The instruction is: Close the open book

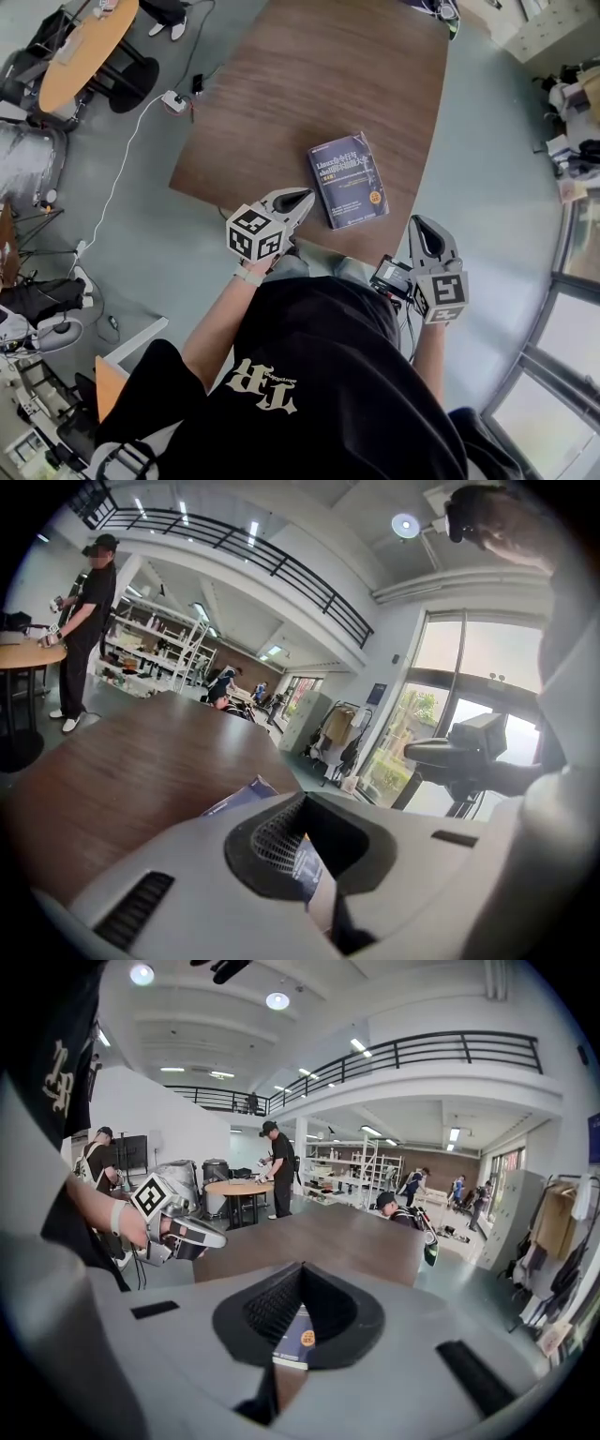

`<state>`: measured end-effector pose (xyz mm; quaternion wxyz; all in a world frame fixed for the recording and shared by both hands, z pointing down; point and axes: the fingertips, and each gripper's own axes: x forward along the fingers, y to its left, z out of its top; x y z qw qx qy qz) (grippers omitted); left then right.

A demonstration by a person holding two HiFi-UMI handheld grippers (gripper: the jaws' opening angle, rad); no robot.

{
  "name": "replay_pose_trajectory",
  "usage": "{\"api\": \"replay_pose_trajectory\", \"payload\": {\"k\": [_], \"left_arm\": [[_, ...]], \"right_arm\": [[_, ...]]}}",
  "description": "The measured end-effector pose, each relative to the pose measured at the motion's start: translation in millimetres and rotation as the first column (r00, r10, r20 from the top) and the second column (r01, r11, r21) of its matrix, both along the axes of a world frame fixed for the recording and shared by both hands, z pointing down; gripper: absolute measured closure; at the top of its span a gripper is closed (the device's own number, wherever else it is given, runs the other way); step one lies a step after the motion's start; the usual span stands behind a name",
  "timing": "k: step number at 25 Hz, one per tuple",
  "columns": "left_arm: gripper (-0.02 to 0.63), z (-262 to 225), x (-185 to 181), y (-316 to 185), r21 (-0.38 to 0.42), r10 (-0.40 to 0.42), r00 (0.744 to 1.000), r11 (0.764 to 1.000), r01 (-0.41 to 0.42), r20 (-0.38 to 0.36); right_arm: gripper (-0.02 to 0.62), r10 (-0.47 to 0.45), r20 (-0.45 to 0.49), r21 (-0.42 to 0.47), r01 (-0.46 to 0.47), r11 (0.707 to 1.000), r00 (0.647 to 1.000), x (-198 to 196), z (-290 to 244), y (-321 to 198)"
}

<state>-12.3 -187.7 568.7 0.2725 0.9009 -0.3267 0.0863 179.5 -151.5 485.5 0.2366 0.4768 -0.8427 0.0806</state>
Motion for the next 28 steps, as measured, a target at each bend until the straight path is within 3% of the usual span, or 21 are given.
{"api": "replay_pose_trajectory", "payload": {"k": [6, 14, 24, 28], "left_arm": [[0.6, -9, -43, 10, 0.026, -0.011, 0.999, 1.0, 0.012, -0.03], [0.6, -31, -69, 28, 0.101, 0.067, 0.994, 0.993, -0.059, -0.083], [0.6, -74, -38, 48, 0.183, 0.009, 0.993, 0.983, 0.012, -0.115], [0.6, -80, -17, 63, 0.176, -0.02, 0.993, 0.984, 0.04, -0.115]], "right_arm": [[0.609, -0.029, -0.02, 0.0, 0.029, 1.0, 0.999, -49, 3, 10], [0.609, -0.023, -0.039, 0.005, 0.024, 1.0, 0.999, -85, 2, 28], [0.609, -0.038, -0.008, 0.024, 0.039, 0.999, 0.999, -48, -4, 46], [0.609, -0.045, -0.006, 0.033, 0.045, 0.998, 0.999, -23, -6, 51]]}}
